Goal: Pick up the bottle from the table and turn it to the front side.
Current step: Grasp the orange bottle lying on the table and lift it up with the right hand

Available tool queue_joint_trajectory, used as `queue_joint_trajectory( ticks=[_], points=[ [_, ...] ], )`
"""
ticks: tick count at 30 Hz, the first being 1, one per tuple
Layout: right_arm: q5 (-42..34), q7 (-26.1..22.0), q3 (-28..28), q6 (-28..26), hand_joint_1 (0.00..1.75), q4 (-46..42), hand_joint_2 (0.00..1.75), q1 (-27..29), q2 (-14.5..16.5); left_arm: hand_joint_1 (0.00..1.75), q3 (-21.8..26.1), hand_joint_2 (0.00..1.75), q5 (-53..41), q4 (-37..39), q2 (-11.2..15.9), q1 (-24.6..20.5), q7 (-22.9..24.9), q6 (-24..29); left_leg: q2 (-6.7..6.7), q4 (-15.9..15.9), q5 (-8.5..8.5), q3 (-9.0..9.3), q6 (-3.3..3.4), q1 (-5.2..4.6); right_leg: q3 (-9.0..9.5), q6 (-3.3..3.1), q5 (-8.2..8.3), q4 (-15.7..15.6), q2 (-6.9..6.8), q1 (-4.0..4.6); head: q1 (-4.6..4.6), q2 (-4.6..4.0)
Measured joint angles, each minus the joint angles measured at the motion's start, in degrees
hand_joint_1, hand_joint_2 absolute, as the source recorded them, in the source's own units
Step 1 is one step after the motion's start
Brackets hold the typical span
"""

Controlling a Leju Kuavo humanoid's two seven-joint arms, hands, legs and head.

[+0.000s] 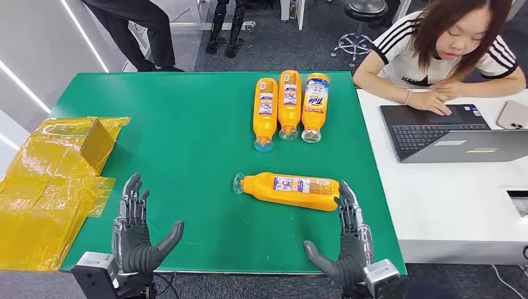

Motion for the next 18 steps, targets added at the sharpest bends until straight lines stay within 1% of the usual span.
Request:
queue_joint_trajectory(
  ticks=[18],
  points=[
    [0.1, 0.1, 0.0, -0.2, 0.0, 0.0, 1.75, 0.2, -0.1, 0.0, 0.0, 1.75, -0.1, 0.0, 0.0, 0.0, 0.0, 0.1, 0.0, 0.0, 0.0, 0.0, 0.0, 0.0, 0.0, 0.0, 0.0, 0.0, 0.0, 0.0, 0.0, 0.0]
  ],
)
